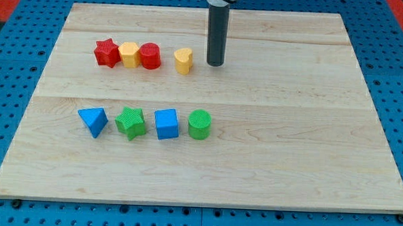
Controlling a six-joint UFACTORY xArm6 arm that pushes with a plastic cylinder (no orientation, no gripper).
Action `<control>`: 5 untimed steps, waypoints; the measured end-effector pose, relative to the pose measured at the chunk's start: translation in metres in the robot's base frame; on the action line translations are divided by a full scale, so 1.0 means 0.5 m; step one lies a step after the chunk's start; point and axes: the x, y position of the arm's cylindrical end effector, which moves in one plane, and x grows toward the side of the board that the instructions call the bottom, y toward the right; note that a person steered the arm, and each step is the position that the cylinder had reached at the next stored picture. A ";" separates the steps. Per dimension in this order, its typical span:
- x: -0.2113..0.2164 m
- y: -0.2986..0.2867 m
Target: Push yellow heart left a bit
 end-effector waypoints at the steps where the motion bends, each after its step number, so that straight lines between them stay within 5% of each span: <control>1: 0.011 -0.017; 5: 0.017 -0.068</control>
